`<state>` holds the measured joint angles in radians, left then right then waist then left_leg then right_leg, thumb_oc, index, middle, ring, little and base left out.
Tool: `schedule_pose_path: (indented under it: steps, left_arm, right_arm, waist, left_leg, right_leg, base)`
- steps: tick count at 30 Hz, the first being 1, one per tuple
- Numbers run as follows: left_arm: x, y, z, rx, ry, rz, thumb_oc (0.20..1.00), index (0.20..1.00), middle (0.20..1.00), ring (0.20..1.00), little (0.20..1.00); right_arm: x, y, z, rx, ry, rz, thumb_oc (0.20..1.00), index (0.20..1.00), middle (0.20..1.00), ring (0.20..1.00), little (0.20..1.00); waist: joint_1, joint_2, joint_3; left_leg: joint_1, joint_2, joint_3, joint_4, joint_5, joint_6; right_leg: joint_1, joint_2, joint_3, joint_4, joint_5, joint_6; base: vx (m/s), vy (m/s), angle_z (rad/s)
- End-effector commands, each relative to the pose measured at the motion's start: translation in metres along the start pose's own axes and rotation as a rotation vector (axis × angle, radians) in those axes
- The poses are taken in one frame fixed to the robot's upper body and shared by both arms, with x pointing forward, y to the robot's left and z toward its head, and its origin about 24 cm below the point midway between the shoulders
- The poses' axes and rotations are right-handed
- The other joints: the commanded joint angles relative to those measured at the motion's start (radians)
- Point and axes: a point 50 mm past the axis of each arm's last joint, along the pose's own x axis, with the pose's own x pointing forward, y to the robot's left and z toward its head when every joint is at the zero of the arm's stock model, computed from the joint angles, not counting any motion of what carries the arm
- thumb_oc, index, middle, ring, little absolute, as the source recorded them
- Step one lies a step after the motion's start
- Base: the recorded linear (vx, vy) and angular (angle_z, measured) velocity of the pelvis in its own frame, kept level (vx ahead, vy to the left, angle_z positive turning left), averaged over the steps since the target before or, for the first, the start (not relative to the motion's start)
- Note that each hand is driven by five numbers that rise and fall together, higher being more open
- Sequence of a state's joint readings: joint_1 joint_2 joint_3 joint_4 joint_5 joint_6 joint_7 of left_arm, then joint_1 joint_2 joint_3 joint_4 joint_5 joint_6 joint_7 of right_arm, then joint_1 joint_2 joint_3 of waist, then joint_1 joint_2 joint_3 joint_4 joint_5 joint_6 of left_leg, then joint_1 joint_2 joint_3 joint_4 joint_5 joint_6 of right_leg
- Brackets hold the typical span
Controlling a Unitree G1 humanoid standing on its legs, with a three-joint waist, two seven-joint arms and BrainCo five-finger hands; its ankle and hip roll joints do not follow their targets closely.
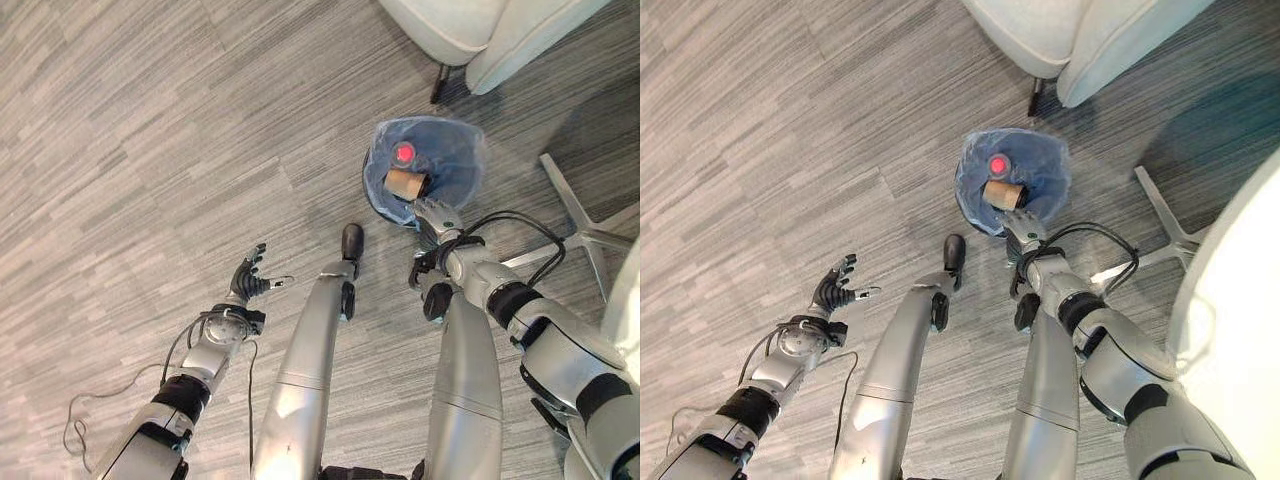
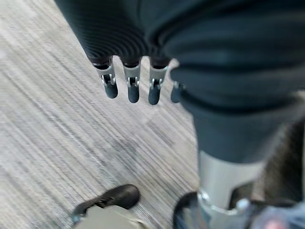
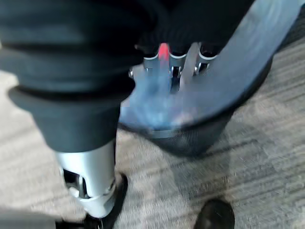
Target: Gather garbage on tea table into small bin, then transfer packed bag to large trash can.
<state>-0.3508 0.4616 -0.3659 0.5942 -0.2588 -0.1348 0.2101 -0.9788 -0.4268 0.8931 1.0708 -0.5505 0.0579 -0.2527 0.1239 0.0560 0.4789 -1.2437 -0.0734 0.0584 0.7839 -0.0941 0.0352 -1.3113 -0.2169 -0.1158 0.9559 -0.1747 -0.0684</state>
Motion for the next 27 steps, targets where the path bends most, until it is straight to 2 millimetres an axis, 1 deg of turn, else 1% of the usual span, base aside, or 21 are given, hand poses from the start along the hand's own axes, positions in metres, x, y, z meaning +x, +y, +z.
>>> schedule_pose_path:
  steps: [1, 3, 7, 8, 9, 12, 13, 14, 17, 18, 19, 20, 21, 22, 23, 24, 26, 27]
  left_arm:
    - [-0.01, -0.001, -0.014, -0.008, 0.021, 0.01, 1.0, 1.0, 1.0, 1.0, 1.0]
    - [-0.009, -0.006, -0.012, -0.012, 0.016, -0.002, 1.0, 1.0, 1.0, 1.0, 1.0]
    - [-0.006, -0.007, -0.009, -0.017, 0.012, -0.002, 1.0, 1.0, 1.0, 1.0, 1.0]
    - [-0.005, -0.007, -0.009, -0.01, 0.011, -0.001, 1.0, 1.0, 1.0, 1.0, 1.0]
    - [-0.005, -0.007, -0.009, -0.01, 0.011, -0.001, 1.0, 1.0, 1.0, 1.0, 1.0]
    - [-0.003, -0.006, -0.009, -0.005, 0.019, 0.006, 1.0, 1.0, 1.0, 1.0, 1.0]
    - [-0.003, -0.006, -0.009, -0.005, 0.019, 0.006, 1.0, 1.0, 1.0, 1.0, 1.0]
    - [-0.005, -0.005, -0.012, -0.008, 0.034, 0.008, 1.0, 1.0, 1.0, 1.0, 1.0]
    - [-0.007, -0.006, -0.018, -0.012, 0.059, 0.006, 1.0, 1.0, 1.0, 1.0, 1.0]
    - [-0.01, -0.005, -0.023, -0.01, 0.077, 0.007, 1.0, 1.0, 1.0, 1.0, 1.0]
    - [-0.011, -0.005, -0.023, -0.009, 0.078, 0.005, 1.0, 1.0, 1.0, 1.0, 1.0]
    - [-0.013, -0.005, -0.027, -0.009, 0.092, 0.004, 1.0, 1.0, 1.0, 1.0, 1.0]
    - [-0.017, -0.004, -0.034, -0.007, 0.118, 0.0, 1.0, 1.0, 1.0, 1.0, 1.0]
    - [-0.018, -0.004, -0.034, -0.007, 0.119, -0.001, 1.0, 1.0, 1.0, 1.0, 1.0]
    - [-0.02, -0.004, -0.038, -0.009, 0.133, 0.001, 1.0, 1.0, 1.0, 1.0, 1.0]
    - [-0.026, -0.003, -0.047, -0.011, 0.163, -0.001, 1.0, 1.0, 1.0, 1.0, 1.0]
    - [-0.031, -0.003, -0.053, -0.017, 0.182, 0.001, 1.0, 1.0, 1.0, 1.0, 1.0]
    - [-0.034, -0.003, -0.056, -0.018, 0.193, 0.0, 1.0, 1.0, 1.0, 1.0, 1.0]
  right_arm:
    - [-0.004, 0.011, 0.004, -0.012, -0.019, 0.041, 0.2, 0.2, 0.2, 0.2, 0.2]
    - [-0.002, 0.01, 0.011, 0.05, -0.028, 0.034, 0.2, 0.2, 0.2, 0.2, 0.2]
    - [-0.002, 0.002, 0.011, 0.071, -0.042, -0.003, 0.2, 0.2, 0.2, 0.2, 0.2]
    - [-0.001, -0.004, 0.011, 0.088, -0.049, -0.03, 0.2, 0.2, 0.2, 0.2, 0.2]
    - [-0.001, -0.004, 0.011, 0.088, -0.049, -0.03, 0.2, 0.2, 0.2, 0.2, 0.2]
    - [-0.002, -0.021, 0.012, 0.219, -0.063, -0.115, 0.2, 0.2, 0.2, 0.2, 0.2]
    - [-0.002, -0.021, 0.012, 0.219, -0.063, -0.115, 0.2, 0.2, 0.2, 0.2, 0.2]
    - [-0.005, -0.023, 0.02, 0.366, -0.087, -0.149, 0.2, 0.2, 0.2, 0.2, 0.2]
    - [-0.012, -0.022, 0.026, 0.516, -0.112, -0.17, 0.2, 0.2, 0.2, 0.2, 0.2]
    - [-0.02, -0.021, 0.03, 0.658, -0.132, -0.183, 0.2, 0.2, 0.2, 0.2, 0.2]
    - [-0.02, -0.02, 0.029, 0.659, -0.131, -0.182, 0.2, 0.2, 0.2, 0.2, 0.2]
    - [-0.025, -0.017, 0.031, 0.733, -0.136, -0.184, 0.2, 0.2, 0.2, 0.2, 0.2]
    - [-0.034, -0.012, 0.034, 0.848, -0.157, -0.184, 0.2, 0.2, 0.2, 0.2, 0.2]
    - [-0.034, -0.012, 0.034, 0.849, -0.156, -0.183, 0.2, 0.2, 0.2, 0.2, 0.2]
    - [-0.039, -0.01, 0.036, 0.917, -0.168, -0.184, 0.2, 0.2, 0.2, 0.2, 0.2]
    - [-0.048, -0.004, 0.038, 1.012, -0.188, -0.177, 0.2, 0.2, 0.2, 0.2, 0.2]
    - [-0.056, -0.002, 0.041, 1.107, -0.213, -0.173, 0.2, 0.2, 0.2, 0.2, 0.2]
    - [-0.06, -0.002, 0.041, 1.148, -0.219, -0.18, 0.2, 0.2, 0.2, 0.2, 0.2]
  waist:
    - [-0.003, 0.056, -0.012]
    - [0.003, 0.055, -0.014]
    - [0.002, 0.048, -0.014]
    - [0.0, 0.044, -0.013]
    - [0.0, 0.044, -0.013]
    - [-0.01, 0.032, -0.015]
    - [-0.01, 0.032, -0.015]
    - [-0.016, 0.022, -0.028]
    - [-0.023, 0.011, -0.039]
    - [-0.031, 0.002, -0.052]
    - [-0.03, 0.003, -0.049]
    - [-0.034, -0.002, -0.056]
    - [-0.045, -0.013, -0.065]
    - [-0.044, -0.012, -0.061]
    - [-0.05, -0.017, -0.064]
    - [-0.061, -0.027, -0.073]
    - [-0.072, -0.036, -0.08]
    - [-0.076, -0.039, -0.082]
  left_leg:
    - [0.024, -0.029, -0.033, -0.072, -0.021, -0.017]
    - [0.021, -0.03, -0.033, -0.083, -0.011, -0.017]
    - [0.047, -0.026, -0.034, -0.129, -0.001, -0.017]
    - [0.061, -0.022, -0.033, -0.143, 0.002, -0.018]
    - [0.062, -0.021, -0.033, -0.143, 0.002, -0.018]
    - [0.124, -0.008, -0.042, -0.201, 0.017, -0.026]
    - [0.124, -0.008, -0.042, -0.201, 0.017, -0.026]
    - [0.182, -0.002, -0.046, -0.248, 0.027, -0.029]
    - [0.255, 0.003, -0.047, -0.294, 0.033, -0.031]
    - [0.33, 0.008, -0.052, -0.341, 0.036, -0.033]
    - [0.337, 0.008, -0.053, -0.344, 0.037, -0.033]
    - [0.378, 0.009, -0.055, -0.368, 0.038, -0.034]
    - [0.449, 0.01, -0.056, -0.4, 0.035, -0.035]
    - [0.458, 0.011, -0.057, -0.404, 0.037, -0.035]
    - [0.5, 0.012, -0.057, -0.424, 0.038, -0.036]
    - [0.58, 0.014, -0.056, -0.46, 0.037, -0.038]
    - [0.667, 0.018, -0.054, -0.503, 0.04, -0.04]
    - [0.705, 0.021, -0.049, -0.536, 0.073, -0.037]
  right_leg:
    - [0.065, -0.014, -0.002, -0.051, -0.089, 0.07]
    - [0.061, -0.007, -0.004, -0.055, -0.084, 0.069]
    - [0.086, 0.005, -0.015, -0.089, -0.071, 0.076]
    - [0.1, 0.01, -0.019, -0.104, -0.065, 0.078]
    - [0.101, 0.01, -0.019, -0.105, -0.065, 0.078]
    - [0.166, 0.021, -0.033, -0.164, -0.046, 0.09]
    - [0.166, 0.021, -0.033, -0.164, -0.046, 0.09]
    - [0.218, 0.028, -0.04, -0.204, -0.036, 0.097]
    - [0.291, 0.032, -0.057, -0.255, -0.024, 0.103]
    - [0.358, 0.036, -0.063, -0.296, -0.014, 0.109]
    - [0.365, 0.037, -0.064, -0.3, -0.013, 0.109]
    - [0.407, 0.04, -0.069, -0.324, -0.008, 0.113]
    - [0.477, 0.041, -0.076, -0.366, 0.004, 0.118]
    - [0.486, 0.042, -0.077, -0.371, 0.005, 0.118]
    - [0.529, 0.045, -0.08, -0.397, 0.011, 0.121]
    - [0.608, 0.048, -0.084, -0.448, 0.025, 0.127]
    - [0.695, 0.054, -0.088, -0.501, 0.04, 0.134]
    - [0.737, 0.056, -0.099, -0.548, 0.08, 0.13]
  base:
    - [0.0, -0.021, 0.08]
    - [0.0, 0.0, 0.0]
    - [-0.05, -0.016, -0.01]
    - [0.0, 0.0, 0.0]
    - [-0.06, -0.014, -0.04]
    - [-0.08, -0.04, -0.08]
    - [-0.06, -0.042, -0.01]
    - [-0.04, -0.031, 0.01]
    - [-0.02, -0.027, -0.03]
    - [0.0, -0.006, -0.05]
    - [0.0, 0.0, 0.0]
    - [0.05, 0.009, -0.01]
    - [0.05, 0.009, -0.02]
    - [0.06, 0.017, -0.05]
    - [0.08, 0.017, -0.08]
    - [0.1, 0.033, -0.09]
    - [0.06, 0.039, -0.05]
    - [0.01, 0.042, -0.11]
